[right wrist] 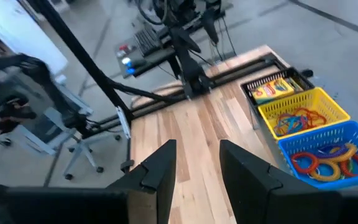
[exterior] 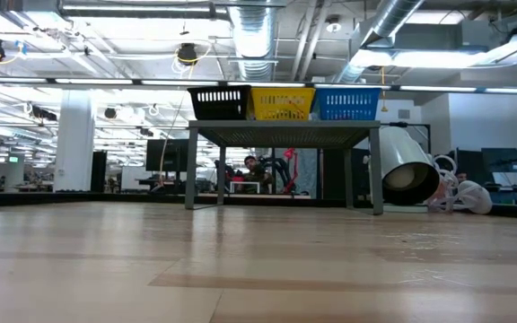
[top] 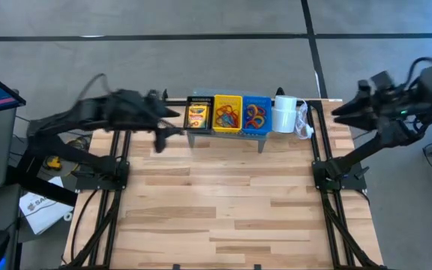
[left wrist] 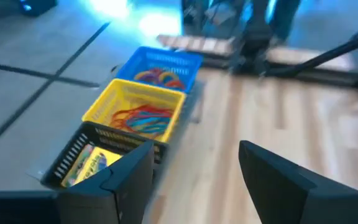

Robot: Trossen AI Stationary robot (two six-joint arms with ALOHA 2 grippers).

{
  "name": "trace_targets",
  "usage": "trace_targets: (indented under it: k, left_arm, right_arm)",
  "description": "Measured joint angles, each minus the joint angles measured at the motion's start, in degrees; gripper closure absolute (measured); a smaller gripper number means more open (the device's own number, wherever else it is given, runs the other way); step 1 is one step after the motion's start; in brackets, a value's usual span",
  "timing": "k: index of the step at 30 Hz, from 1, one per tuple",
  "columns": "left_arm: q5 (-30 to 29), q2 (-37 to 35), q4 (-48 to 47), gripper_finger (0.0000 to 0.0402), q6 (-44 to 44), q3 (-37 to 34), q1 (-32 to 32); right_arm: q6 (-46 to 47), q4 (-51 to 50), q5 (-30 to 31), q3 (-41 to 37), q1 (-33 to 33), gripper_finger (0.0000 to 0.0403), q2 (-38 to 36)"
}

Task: Pick & Place Office Desk Supplies
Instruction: Return to Home Position

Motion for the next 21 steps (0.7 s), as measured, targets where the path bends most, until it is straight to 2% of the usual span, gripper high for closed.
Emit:
trace_targets:
  k: [5,8,11,13,16,21]
  left_arm:
    - [3.0,-9.4,0.5,0.0176,-6.4,-4.4,-2.7]
    - [3.1,-16.1,2.0,0.0176,-11.5,-11.6,-4.9]
    - [3.2,-23.7,11.3,0.0176,-15.4,-20.3,-7.2]
    - [3.2,-28.7,17.9,0.0176,-16.1,-25.8,-9.0]
    - [3.1,-34.8,26.1,0.0176,-17.2,-32.9,-11.2]
    - [2.5,-39.8,33.1,0.0176,-18.7,-41.0,-13.4]
  right_arm:
    - [1.3,0.1,0.0,-6.1,0.5,0.0282,-7.6]
    - [4.9,0.2,0.1,-15.7,0.5,0.0282,-15.0]
    - [10.2,3.5,0.6,-29.2,0.4,0.0282,-24.3]
    - [12.5,10.0,0.6,-40.0,0.4,0.0282,-31.5]
    - [12.8,24.9,-0.9,-57.1,0.4,0.0282,-42.8]
    - [10.7,50.5,-5.7,-81.9,0.4,0.0282,-58.3]
